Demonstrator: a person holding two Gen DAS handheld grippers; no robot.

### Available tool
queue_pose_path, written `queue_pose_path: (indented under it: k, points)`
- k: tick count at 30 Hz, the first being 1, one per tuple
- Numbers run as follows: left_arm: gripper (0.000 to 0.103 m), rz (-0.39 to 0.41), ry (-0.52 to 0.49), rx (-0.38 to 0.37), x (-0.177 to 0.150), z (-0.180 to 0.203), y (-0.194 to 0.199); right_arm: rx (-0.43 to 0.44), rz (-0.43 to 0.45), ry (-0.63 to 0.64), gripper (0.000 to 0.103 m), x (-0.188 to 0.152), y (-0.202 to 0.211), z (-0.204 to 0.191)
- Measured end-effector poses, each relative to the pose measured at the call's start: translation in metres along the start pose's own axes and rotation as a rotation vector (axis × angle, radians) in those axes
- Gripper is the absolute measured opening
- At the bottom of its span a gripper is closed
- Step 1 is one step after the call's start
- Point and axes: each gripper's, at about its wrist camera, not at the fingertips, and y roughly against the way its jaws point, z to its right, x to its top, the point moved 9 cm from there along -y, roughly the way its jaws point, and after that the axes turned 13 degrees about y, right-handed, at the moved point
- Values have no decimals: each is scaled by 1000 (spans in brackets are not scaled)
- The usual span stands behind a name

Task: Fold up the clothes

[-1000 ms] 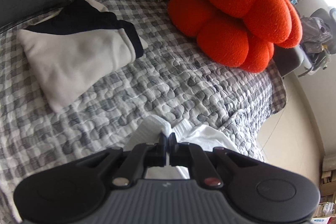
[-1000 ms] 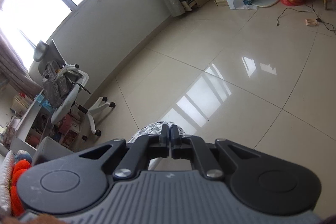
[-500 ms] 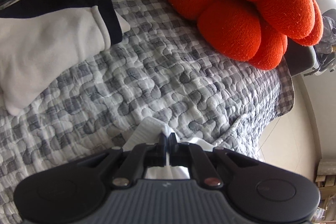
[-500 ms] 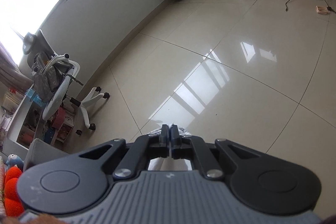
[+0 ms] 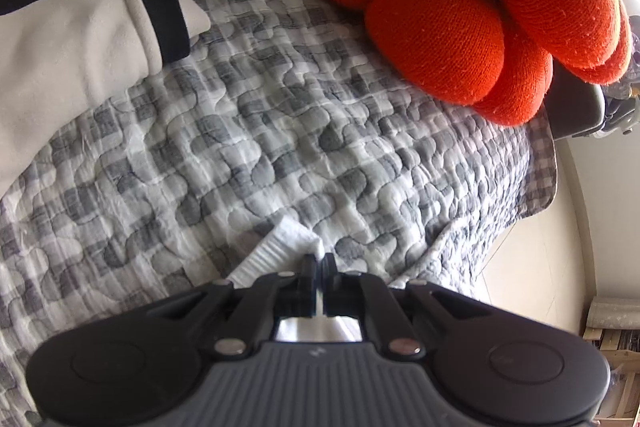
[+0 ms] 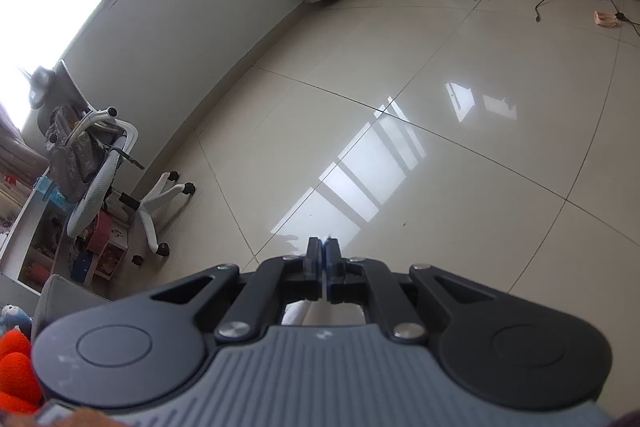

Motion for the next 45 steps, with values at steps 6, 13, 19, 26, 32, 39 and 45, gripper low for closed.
queue_pose_path:
  k: [6,13,19,26,32,39,45]
  points:
    - [2,13,-23,-9,2,3,-2,-14,-10,-39,3,0,-12,-2]
    - [2,29,-50,-19,4,7,-4,-5,7,-89,3,0,-17,0]
    - [2,42,-75,-25,4,10,-7,3,-19,-104,3,-1,-20,4]
    - [2,59,-94,-34,0,10,-3,26,-5,-56,4,7,0,-3]
    - [2,47,-82,-38,2,6,-1,52,14,-71,4,1,62,8]
    - [2,41,-79,-43,4,2,2,160,72,-85,4,4,131,4]
    - [2,41,-64,-30,3,5,-7,22,-38,-64,4,12,56,15]
